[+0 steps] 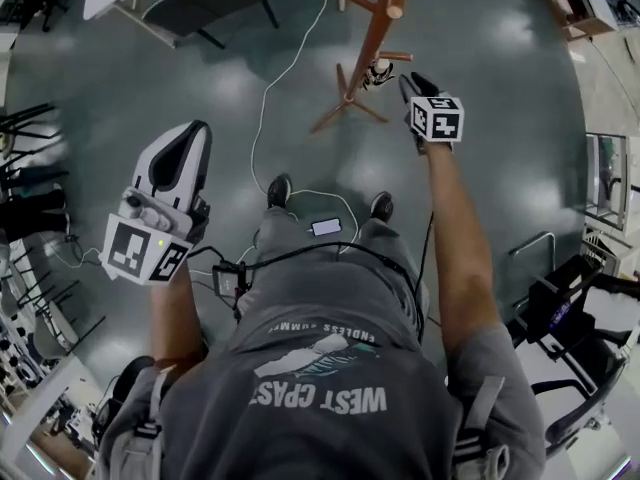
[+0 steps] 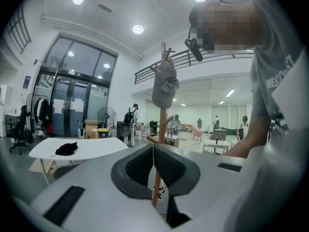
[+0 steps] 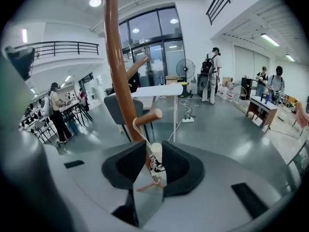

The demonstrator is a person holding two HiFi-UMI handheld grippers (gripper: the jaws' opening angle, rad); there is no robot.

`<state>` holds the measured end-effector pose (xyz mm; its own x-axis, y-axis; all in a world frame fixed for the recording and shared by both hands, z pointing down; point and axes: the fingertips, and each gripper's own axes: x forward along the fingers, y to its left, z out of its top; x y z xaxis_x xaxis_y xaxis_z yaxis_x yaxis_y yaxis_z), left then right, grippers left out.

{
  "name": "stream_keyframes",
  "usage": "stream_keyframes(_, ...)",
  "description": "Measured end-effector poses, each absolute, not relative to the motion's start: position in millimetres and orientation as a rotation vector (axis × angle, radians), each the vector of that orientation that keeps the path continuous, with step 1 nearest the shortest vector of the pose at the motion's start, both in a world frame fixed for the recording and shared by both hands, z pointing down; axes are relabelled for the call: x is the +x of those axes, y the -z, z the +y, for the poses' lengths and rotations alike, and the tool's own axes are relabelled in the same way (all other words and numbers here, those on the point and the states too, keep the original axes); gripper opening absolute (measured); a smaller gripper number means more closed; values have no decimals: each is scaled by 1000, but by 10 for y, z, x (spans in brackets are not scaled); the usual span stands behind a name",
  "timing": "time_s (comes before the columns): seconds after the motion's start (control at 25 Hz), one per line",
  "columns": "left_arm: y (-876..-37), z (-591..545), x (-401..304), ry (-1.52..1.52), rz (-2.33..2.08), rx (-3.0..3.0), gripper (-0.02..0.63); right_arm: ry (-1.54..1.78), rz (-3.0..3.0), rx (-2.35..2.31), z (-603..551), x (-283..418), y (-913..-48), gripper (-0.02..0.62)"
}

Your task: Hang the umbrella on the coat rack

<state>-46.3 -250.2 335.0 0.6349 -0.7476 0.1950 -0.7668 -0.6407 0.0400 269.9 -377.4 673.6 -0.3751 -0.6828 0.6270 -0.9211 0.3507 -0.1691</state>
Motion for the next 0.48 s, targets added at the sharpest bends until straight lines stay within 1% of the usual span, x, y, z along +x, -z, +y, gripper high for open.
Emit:
stream_keyframes(0.08,-3336,-2567,-439,-251,-1272,2752,20,-682,-2192,1442,-3761,2793,-6457,95)
stream_keyframes(0.2,-3321,-2701,-473,-271,-1281,2769,20,-603,-2250,1500,-3758,2833,-5907,75)
stream_keyframes(0.48,-3096,-2796,-510,-275,-1287,2820,20,-542,-2527,1565,-3378,2538,-4296,57)
